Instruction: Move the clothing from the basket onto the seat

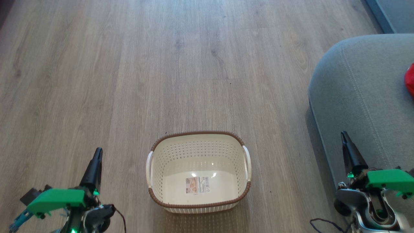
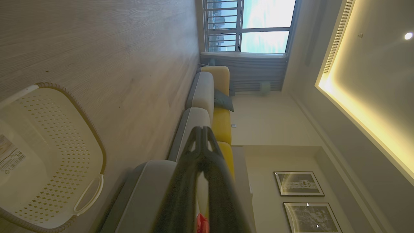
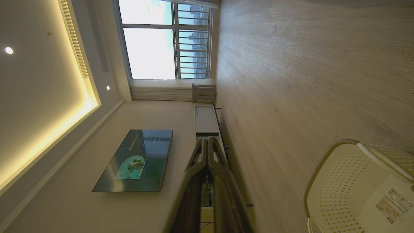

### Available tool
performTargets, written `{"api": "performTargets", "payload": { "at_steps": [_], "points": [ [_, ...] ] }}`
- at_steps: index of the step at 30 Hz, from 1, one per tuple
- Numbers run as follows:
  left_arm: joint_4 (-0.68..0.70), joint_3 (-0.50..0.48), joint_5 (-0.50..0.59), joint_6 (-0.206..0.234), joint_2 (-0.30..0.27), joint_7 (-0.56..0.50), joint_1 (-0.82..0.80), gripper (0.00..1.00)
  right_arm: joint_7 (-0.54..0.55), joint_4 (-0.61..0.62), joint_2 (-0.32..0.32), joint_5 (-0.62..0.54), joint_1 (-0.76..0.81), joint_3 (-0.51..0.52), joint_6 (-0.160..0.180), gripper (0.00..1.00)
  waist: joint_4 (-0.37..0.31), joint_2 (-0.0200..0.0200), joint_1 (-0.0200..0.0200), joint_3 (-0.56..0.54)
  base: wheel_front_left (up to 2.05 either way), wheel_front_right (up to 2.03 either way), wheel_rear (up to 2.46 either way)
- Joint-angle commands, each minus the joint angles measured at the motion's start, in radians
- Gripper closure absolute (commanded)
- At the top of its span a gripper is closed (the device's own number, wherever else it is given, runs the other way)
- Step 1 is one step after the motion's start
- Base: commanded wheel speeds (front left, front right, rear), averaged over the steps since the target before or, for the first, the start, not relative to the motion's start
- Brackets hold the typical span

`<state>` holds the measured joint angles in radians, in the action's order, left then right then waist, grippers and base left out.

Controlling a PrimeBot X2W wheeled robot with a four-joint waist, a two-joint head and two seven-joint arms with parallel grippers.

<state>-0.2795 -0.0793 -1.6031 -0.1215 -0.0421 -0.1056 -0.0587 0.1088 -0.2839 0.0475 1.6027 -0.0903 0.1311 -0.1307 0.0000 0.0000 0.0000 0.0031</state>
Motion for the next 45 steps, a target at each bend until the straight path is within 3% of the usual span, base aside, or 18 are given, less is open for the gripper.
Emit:
{"api": "performTargets", "payload": {
  "at_steps": [1, 45],
  "points": [
    [0.034, -0.034, -0.006, -0.009, -0.008, -0.008, -0.049, 1.0, 0.004, 0.039, 0.003, 0.006, -0.018, -0.017, 0.0, 1.0, 0.0, 0.0, 0.0, 0.0, 0.0, 0.0, 0.0],
    [0.034, -0.034, -0.006, -0.009, -0.008, -0.008, -0.049, 1.0, 0.004, 0.039, 0.003, 0.006, -0.018, -0.017, 0.0, 1.0, 0.0, 0.0, 0.0, 0.0, 0.0, 0.0, 0.0]
  ]
}}
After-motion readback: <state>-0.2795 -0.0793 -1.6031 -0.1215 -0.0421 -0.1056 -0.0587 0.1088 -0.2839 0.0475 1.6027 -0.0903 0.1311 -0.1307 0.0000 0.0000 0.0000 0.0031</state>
